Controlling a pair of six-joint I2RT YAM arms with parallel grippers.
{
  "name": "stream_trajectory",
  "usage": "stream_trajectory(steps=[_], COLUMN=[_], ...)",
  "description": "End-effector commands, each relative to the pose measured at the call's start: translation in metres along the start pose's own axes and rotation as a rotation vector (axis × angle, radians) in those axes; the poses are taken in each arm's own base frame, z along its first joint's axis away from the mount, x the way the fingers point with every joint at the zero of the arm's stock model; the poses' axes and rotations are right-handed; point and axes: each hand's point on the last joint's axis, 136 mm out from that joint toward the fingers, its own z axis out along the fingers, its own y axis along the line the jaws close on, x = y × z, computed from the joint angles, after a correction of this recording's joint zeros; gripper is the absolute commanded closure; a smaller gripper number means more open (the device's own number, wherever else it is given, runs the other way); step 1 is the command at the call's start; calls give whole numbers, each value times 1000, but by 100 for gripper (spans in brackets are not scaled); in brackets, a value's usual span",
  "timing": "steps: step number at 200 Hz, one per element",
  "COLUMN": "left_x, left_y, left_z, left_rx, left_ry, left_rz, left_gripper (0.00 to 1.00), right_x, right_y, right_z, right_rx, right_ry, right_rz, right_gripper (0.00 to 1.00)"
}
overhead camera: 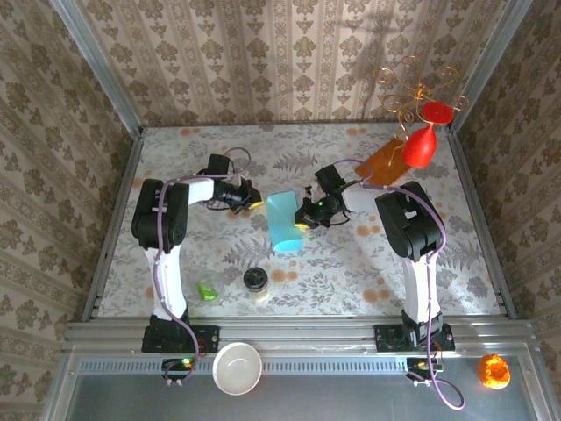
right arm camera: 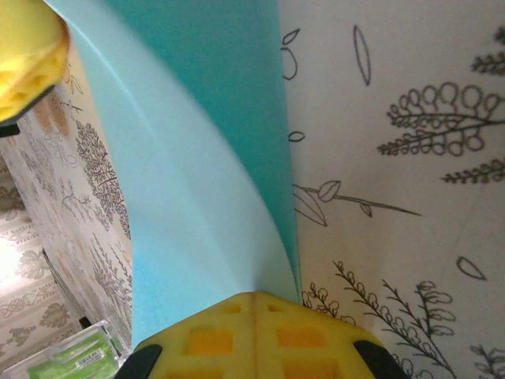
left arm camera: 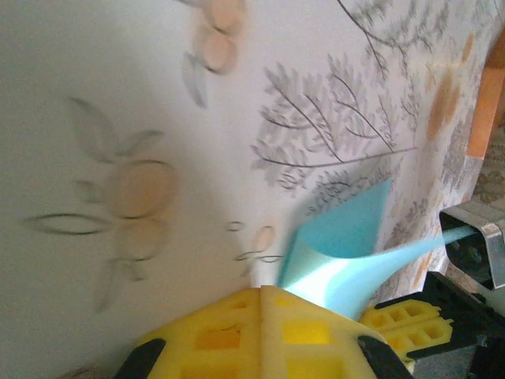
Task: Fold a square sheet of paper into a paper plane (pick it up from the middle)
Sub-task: First fold the square sheet of paper in half at the center of the table.
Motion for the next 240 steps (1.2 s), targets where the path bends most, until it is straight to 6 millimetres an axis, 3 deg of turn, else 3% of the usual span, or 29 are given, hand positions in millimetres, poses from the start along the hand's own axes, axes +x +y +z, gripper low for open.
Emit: stream_trajectory(steps=[1,26,43,71,101,146,175,190,210,240], left_x=[-3,13,25,31,16,-20,-41,-47,-45,-14], left_y=[-3,-47,-58,-54,-41,9,31,22,-8,-42], left_z=[-19,-11,6,33,40,27,5,-9,-27,-34], left_rx=[-42,54,65,40,16,-82,-138,-129,-102,-106], left_ry=[-42,-31,-3,36,23,-16,-71,-97,-122,-143], left_rz=[19,75,87,80,87,33,8,18,59,92], left_gripper=[99,98,99,99,99,99,99,99,99,99], right_x=[91,92,93,95,97,97,98,97,96,95], right_y=[-172,-172,-172,-174,-176,-178,-178,-178,-177,-176], right_z=[12,11,12,12,12,12,12,12,12,12], right_rx=[605,604,603,603,609,610,610,610,609,604], right_ry=[191,187,188,189,192,187,186,185,182,179], right_rz=[267,270,272,275,277,282,282,282,279,279], right_gripper=[97,97,97,97,97,97,97,97,97,97])
